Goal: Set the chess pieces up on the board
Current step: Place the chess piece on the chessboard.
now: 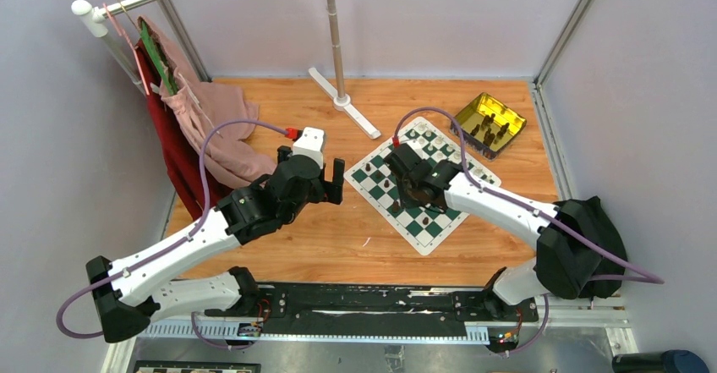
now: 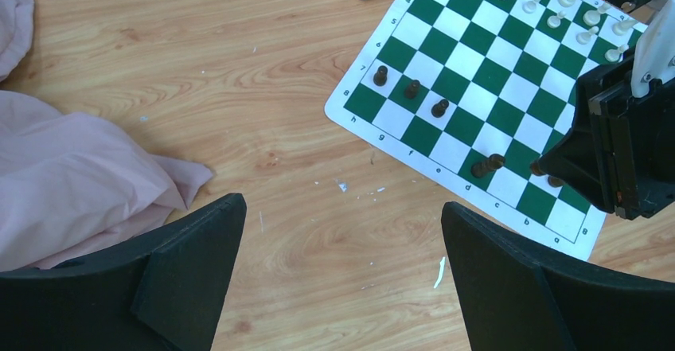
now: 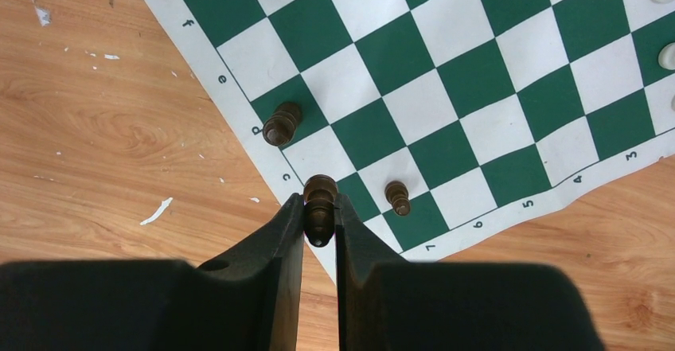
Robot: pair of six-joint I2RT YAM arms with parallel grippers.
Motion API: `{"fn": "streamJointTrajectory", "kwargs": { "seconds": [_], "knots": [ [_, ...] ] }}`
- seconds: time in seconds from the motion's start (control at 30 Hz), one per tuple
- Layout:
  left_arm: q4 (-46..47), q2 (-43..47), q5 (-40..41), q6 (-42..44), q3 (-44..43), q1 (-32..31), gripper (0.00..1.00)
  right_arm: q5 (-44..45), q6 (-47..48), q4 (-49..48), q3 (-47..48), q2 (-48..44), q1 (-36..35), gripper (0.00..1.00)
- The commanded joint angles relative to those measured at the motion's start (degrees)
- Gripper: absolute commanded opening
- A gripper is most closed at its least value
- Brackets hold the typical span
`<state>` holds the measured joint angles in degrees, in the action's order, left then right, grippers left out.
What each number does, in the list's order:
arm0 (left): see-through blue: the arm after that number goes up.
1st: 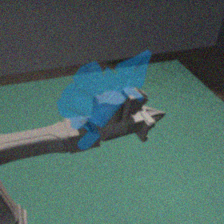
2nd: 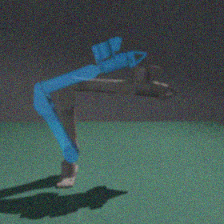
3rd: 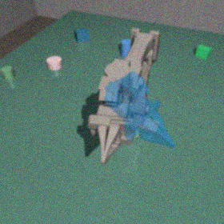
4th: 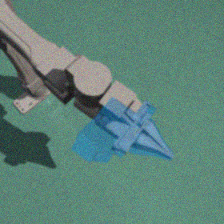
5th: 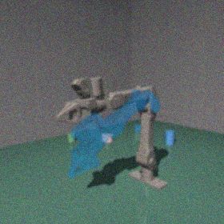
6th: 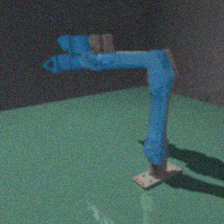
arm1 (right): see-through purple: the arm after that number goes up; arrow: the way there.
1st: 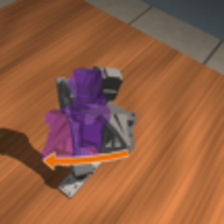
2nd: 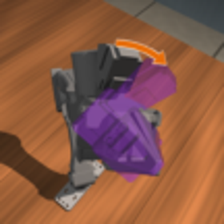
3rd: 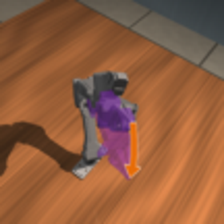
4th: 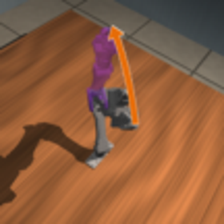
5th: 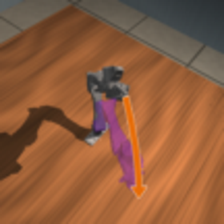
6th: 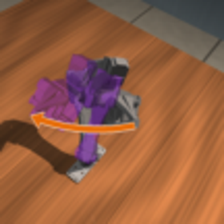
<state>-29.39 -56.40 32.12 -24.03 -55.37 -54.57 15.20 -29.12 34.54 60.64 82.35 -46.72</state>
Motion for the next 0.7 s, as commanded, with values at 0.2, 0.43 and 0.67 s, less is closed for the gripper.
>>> {"fn": "streamJointTrajectory", "kwargs": {
  "seconds": [0.2, 0.43, 0.67],
  "knots": [
    [0.05, 0.42, 0.17, -0.55, 1.03, -0.36, 1.00, 0.67, -1.99, 0.31, -3.74, 0.45, -1.44, 0.00],
    [0.57, -0.27, -0.14, -1.08, 1.25, -0.34, 1.00, 0.21, -1.92, -0.65, -5.05, 1.03, -1.86, 0.00],
    [0.50, -0.79, 0.11, -1.01, 0.89, -0.34, 1.00, -0.73, -1.25, -2.46, -5.77, 2.57, -1.88, 0.00]
  ]
}}
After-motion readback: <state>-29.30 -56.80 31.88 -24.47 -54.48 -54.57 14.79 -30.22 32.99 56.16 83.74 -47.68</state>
